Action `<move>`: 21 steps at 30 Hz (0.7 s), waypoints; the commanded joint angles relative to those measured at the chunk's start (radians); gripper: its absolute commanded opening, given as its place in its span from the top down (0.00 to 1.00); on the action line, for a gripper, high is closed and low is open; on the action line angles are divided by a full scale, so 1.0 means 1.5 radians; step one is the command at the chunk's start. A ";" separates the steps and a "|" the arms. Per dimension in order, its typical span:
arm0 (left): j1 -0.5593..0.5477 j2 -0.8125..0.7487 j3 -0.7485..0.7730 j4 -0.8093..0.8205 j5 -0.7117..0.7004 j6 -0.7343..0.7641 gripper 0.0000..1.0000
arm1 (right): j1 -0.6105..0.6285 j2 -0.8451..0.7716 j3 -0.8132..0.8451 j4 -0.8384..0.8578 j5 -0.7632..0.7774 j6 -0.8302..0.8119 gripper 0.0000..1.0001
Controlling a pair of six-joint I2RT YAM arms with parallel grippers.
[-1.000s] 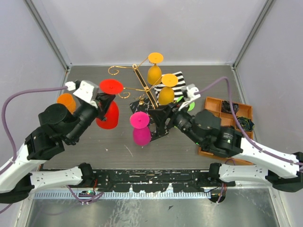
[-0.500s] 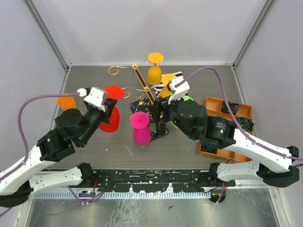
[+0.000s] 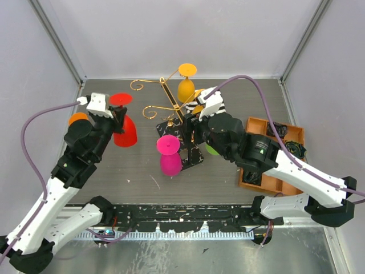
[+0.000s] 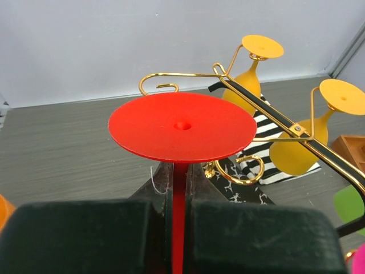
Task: Place the wine glass upside down on the wine glass rack
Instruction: Turn the wine glass upside down at the wine rack.
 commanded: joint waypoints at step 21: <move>0.163 0.083 -0.180 0.405 0.159 -0.009 1.00 | -0.135 0.135 0.077 -0.009 -0.141 -0.046 0.34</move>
